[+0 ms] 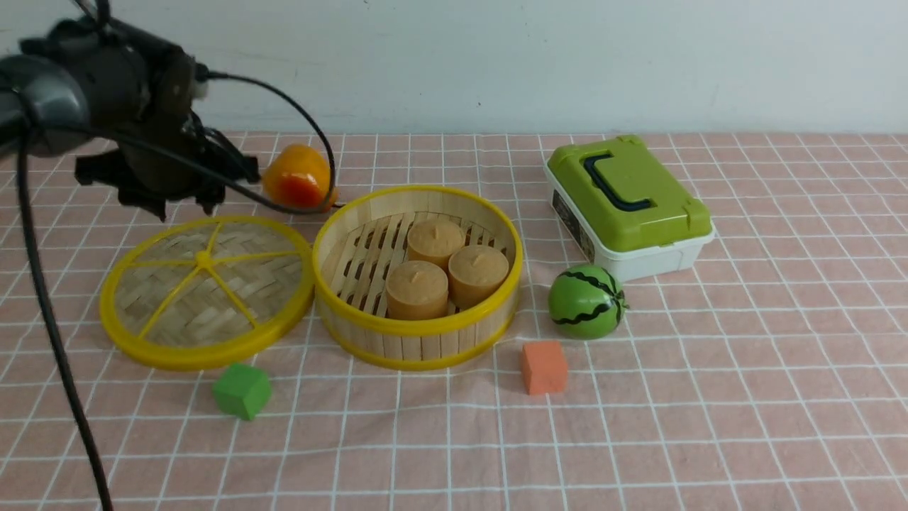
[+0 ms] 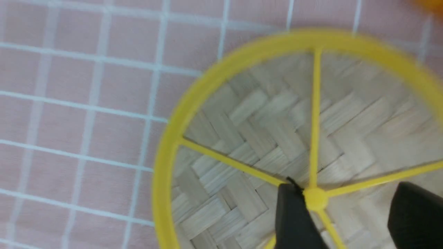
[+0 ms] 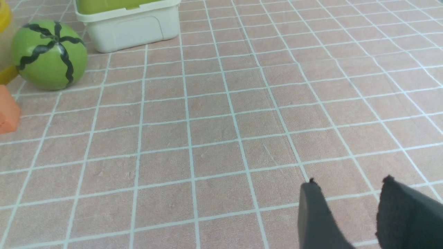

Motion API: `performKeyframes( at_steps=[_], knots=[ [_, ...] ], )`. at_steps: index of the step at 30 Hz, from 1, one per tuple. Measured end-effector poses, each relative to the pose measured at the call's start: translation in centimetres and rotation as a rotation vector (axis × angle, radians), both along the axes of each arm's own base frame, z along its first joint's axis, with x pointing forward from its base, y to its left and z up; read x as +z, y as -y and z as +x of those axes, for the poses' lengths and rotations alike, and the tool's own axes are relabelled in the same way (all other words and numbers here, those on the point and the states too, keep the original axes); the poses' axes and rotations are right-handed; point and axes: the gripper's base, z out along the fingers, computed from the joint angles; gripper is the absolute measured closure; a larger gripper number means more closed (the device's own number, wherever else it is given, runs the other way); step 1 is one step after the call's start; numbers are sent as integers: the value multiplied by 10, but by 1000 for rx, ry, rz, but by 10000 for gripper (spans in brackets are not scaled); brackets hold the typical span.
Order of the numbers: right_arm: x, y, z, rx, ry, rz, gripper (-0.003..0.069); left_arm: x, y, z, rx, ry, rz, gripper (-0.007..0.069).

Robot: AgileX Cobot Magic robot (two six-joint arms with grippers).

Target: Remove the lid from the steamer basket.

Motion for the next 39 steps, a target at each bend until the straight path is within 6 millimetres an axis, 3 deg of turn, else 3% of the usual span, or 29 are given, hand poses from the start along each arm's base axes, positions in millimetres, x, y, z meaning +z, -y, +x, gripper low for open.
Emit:
performKeyframes(
  at_steps=[1, 3, 6, 7, 8, 9, 11, 12, 14, 18, 19, 20, 27, 28, 32, 39],
  knots=[
    [0, 0, 0, 0, 0, 0, 418, 36, 0, -16, 1, 84, -38, 324],
    [0, 0, 0, 0, 0, 0, 418, 70, -1, -33, -5, 171, -73, 375],
    [0, 0, 0, 0, 0, 0, 418, 143, 0, -83, -52, 374, -181, 502],
    [0, 0, 0, 0, 0, 0, 418, 184, 1, -121, -105, 491, -236, 589],
    [0, 0, 0, 0, 0, 0, 418, 188, 0, -126, -111, 503, -230, 599],
    [0, 0, 0, 0, 0, 0, 418, 212, 2, -158, -180, 571, -263, 637],
    [0, 0, 0, 0, 0, 0, 418, 225, 2, -184, -230, 613, -273, 637],
    [0, 0, 0, 0, 0, 0, 418, 222, 4, -207, -293, 608, -272, 637],
    [0, 0, 0, 0, 0, 0, 418, 210, 4, -229, -339, 585, -263, 637],
    [0, 0, 0, 0, 0, 0, 418, 171, 1, -263, -355, 546, -251, 637],
    [0, 0, 0, 0, 0, 0, 418, 167, 1, -262, -354, 532, -252, 637],
    [0, 0, 0, 0, 0, 0, 418, 149, -2, -278, -350, 543, -248, 637],
    [0, 0, 0, 0, 0, 0, 418, 85, -15, -354, -351, 728, -205, 637],
    [0, 0, 0, 0, 0, 0, 418, 83, -15, -356, -351, 732, -204, 637],
    [0, 0, 0, 0, 0, 0, 418, 41, -19, -383, -356, 763, -196, 637],
    [0, 0, 0, 0, 0, 0, 418, -14, -18, -385, -350, 639, -220, 637]
  ],
)
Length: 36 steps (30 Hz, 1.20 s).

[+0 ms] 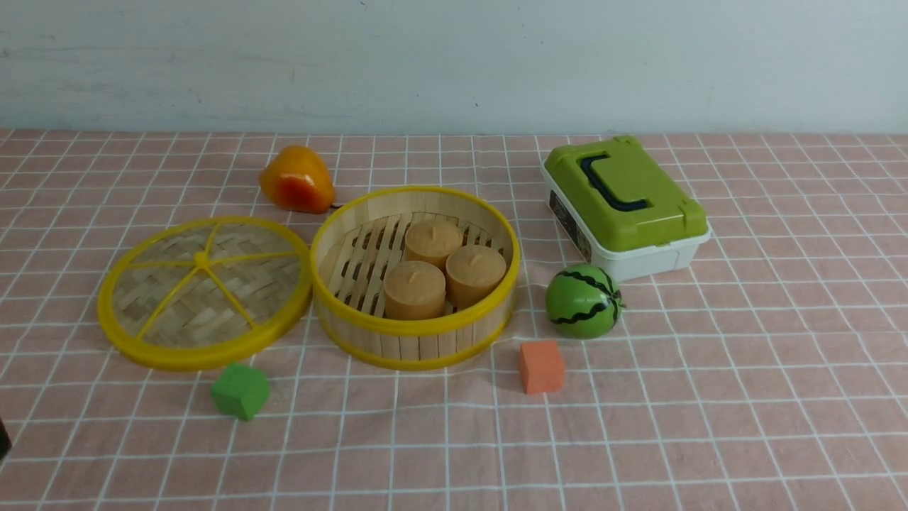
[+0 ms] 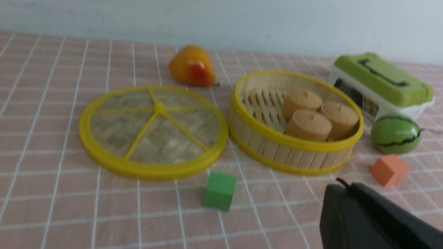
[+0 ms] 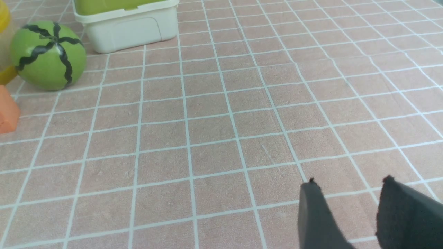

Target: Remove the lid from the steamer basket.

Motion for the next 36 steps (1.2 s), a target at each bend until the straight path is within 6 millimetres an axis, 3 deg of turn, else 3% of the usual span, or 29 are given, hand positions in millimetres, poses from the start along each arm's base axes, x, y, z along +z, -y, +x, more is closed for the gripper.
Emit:
performKeyframes(
  at_steps=[4, 9, 14, 18, 27, 36],
  knots=[
    [0, 0, 0, 0, 0, 0, 418, -21, 1, 2, -5, -80, 13, 637],
    [0, 0, 0, 0, 0, 0, 418, -25, 0, 3, 5, -53, 7, 637],
    [0, 0, 0, 0, 0, 0, 418, -40, -6, 2, 75, 204, -54, 637],
    [0, 0, 0, 0, 0, 0, 418, -73, -11, -1, 143, 273, -55, 637],
    [0, 0, 0, 0, 0, 0, 418, -111, -12, -5, 176, -68, -14, 637],
    [0, 0, 0, 0, 0, 0, 418, -111, -12, -6, 181, -76, -17, 637]
  ],
)
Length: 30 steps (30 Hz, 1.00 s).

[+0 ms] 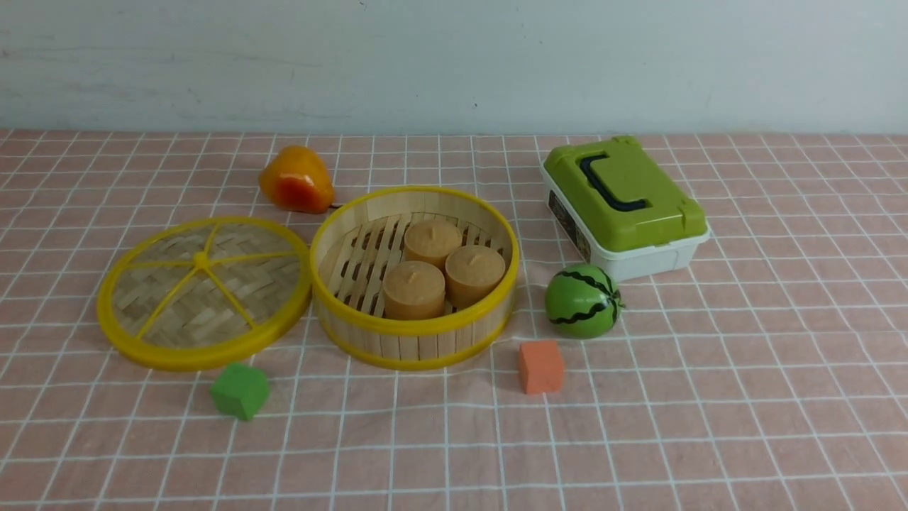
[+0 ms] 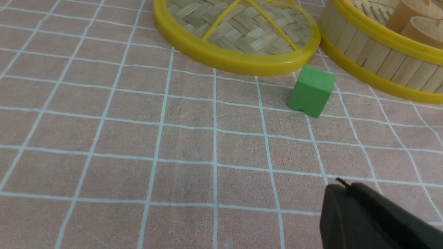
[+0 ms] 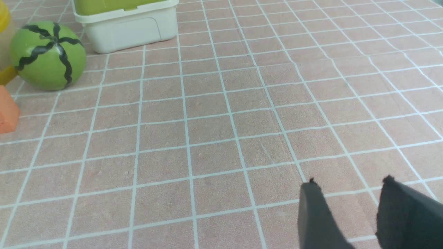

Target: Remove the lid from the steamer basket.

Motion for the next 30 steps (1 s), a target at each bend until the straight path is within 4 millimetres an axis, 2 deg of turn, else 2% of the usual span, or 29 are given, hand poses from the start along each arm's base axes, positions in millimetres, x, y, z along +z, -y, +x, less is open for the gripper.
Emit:
performKeyframes(
  at_steps=[30],
  knots=[
    [0, 0, 0, 0, 0, 0, 418, 0, 0, 0, 5, -4, -2, 633]
  ],
)
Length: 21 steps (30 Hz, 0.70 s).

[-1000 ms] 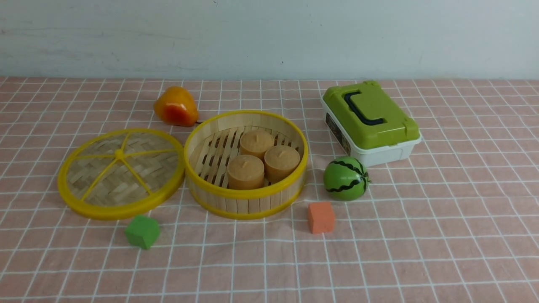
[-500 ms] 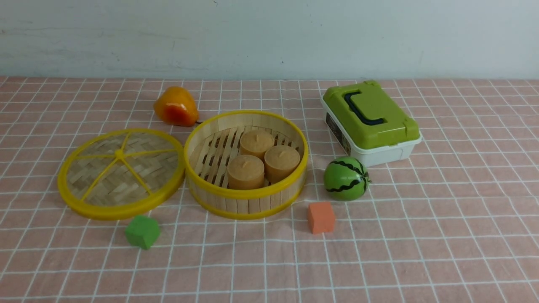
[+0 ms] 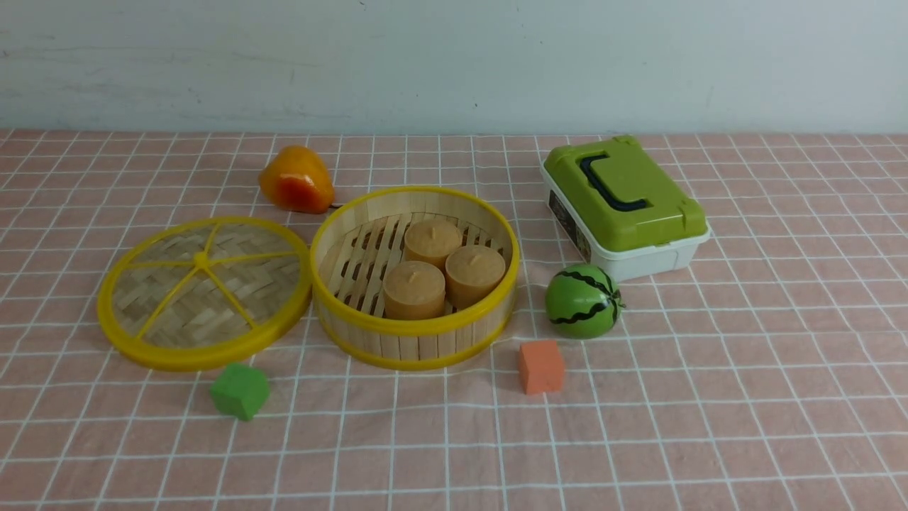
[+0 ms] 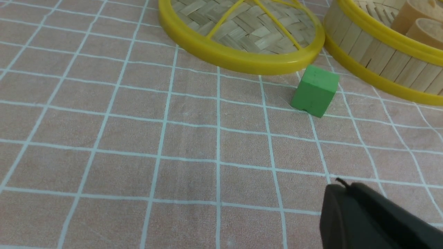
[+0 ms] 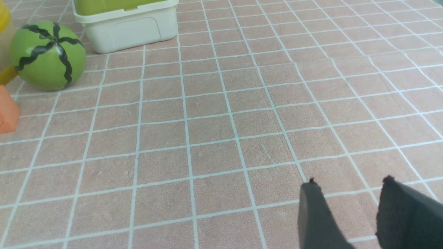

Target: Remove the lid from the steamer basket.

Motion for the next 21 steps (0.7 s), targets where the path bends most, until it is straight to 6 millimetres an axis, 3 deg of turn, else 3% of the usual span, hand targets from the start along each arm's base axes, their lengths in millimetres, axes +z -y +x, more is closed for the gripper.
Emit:
performKeyframes(
  at_steps=[21],
  knots=[
    [0, 0, 0, 0, 0, 0, 418, 0, 0, 0, 0, -3, 0, 619]
  ],
)
